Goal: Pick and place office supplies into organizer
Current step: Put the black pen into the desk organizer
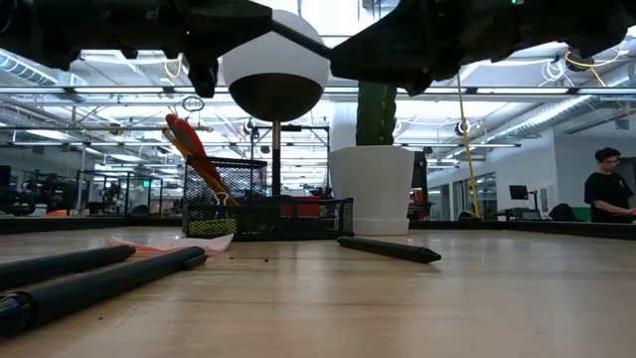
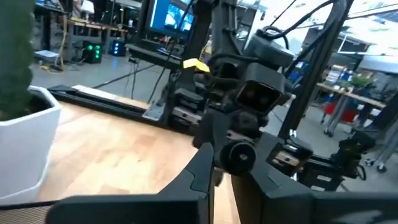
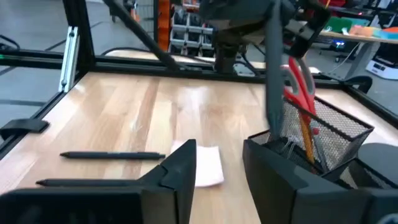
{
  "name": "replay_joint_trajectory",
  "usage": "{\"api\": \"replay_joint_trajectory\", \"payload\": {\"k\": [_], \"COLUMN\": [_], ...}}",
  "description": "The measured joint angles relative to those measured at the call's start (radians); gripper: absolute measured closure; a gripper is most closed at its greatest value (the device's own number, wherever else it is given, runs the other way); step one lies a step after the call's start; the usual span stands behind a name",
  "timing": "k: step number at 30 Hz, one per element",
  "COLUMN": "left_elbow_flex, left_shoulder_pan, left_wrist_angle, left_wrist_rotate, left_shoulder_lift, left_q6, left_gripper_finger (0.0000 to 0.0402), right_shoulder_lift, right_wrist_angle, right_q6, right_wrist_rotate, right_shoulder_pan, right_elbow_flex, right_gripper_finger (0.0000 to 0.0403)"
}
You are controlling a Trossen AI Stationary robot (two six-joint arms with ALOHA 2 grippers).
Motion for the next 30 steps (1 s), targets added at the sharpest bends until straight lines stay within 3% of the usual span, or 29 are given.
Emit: {"api": "replay_joint_trajectory", "payload": {"k": [4,13,22,30], "left_elbow_flex": [0.0,-0.001,-0.001,-0.001], "left_shoulder_pan": [-0.006,-0.028,-0.02,0.056], "left_wrist_angle": [-0.104,-0.406,-0.745,-0.868], "left_wrist_rotate": [-0.027,-0.227,-0.427,-0.424], "left_shoulder_lift": [-0.063,-0.262,-0.465,-0.494], "left_q6": [0.012,0.03,-0.064,-0.136], "left_gripper_finger": [0.0367,0.0362,0.036,0.0365], "right_shoulder_lift": [0.0,0.0,0.0,0.0], "right_wrist_angle": [-0.034,-0.105,-0.125,-0.122], "right_q6": [0.003,0.052,0.053,0.05], "right_wrist_rotate": [0.001,0.003,0.004,0.004], "right_shoulder_pan": [0.023,0.062,0.063,0.063], "right_elbow_flex": [0.0,0.0,0.0,0.0], "right_gripper_finger": [0.0274,0.0284,0.0284,0.0284]}}
